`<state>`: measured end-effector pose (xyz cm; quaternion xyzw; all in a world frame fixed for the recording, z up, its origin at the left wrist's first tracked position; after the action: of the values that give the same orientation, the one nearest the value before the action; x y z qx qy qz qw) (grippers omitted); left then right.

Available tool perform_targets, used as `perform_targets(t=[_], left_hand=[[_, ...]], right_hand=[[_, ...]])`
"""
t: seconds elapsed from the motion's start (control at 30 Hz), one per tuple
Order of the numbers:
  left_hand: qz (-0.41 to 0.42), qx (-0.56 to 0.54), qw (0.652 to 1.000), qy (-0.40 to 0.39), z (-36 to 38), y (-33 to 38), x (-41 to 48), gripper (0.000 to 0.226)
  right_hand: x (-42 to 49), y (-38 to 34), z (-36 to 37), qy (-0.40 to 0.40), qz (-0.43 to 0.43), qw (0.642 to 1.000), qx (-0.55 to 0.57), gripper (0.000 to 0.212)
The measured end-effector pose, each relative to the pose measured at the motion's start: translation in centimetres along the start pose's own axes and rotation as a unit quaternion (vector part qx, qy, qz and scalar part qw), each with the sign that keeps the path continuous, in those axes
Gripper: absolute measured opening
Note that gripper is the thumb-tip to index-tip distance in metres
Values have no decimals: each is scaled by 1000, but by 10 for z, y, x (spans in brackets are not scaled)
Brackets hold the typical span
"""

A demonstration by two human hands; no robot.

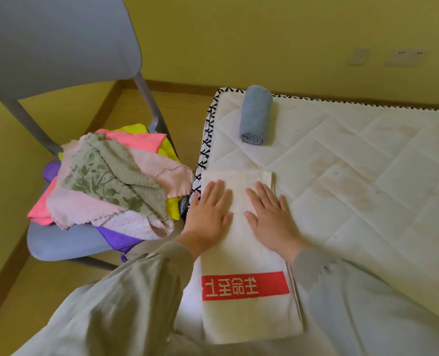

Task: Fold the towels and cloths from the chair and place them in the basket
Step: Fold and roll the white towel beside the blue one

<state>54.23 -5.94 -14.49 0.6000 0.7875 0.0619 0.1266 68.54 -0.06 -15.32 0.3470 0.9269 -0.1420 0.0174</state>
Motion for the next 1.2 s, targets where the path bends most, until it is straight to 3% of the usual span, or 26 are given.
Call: perform_targets(t=[0.1,0.17,0.23,0.33,0.43,0.53,0.6,0.67,0.77,0.83,0.9,1.03,1.2], left_hand=[[-118,-98,984,88,-23,-28,11,42],[-227,-176,957,44,-26,-46,23,38],[-261,-219,940,-16,-28,-48,36,40],[-302,-241,918,-90,-32,-44,46,41],[-388,-334,852,-110,-34,-48,44,27],[-464,-474,736,-134,-29,-55,44,18],[-469,-576,653,-149,-29,-52,47,12],[-464,-628,605,-157,-30,-47,48,10],[-445,-652,588,-178,-28,-39,49,22],[-447,-667,574,-161,-27,-38,48,33],[-444,-690,557,-132,-27,-38,44,35],[-400,-734,536,-116,-32,-31,30,13],[-389,-769,502,-70,-32,-34,20,20]], right_hand=[[10,8,-12,36,22,991,124,64],[21,19,-28,99,79,968,216,64],[32,39,-40,127,178,933,287,62],[44,62,-42,71,315,855,405,41],[48,71,-37,13,374,796,475,25],[53,69,-35,-35,389,750,534,20],[53,67,-36,-50,401,730,551,20],[54,65,-35,-49,406,714,569,11],[56,63,-30,1,404,649,645,50],[54,63,-27,25,394,620,678,62],[50,60,-27,29,374,628,681,60],[41,55,-28,39,325,646,689,43],[30,51,-28,77,273,600,748,20]])
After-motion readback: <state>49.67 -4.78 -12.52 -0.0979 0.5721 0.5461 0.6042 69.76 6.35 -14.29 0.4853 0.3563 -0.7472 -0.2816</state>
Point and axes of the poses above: each hand's wrist, its own x-axis towards the middle knuckle, its own z-axis out of the palm, y = z × x, the point moved 6 cm from there along x, towards the middle knuckle, and after that the axes turned 11 degrees about -z, right-handed, at the moved point
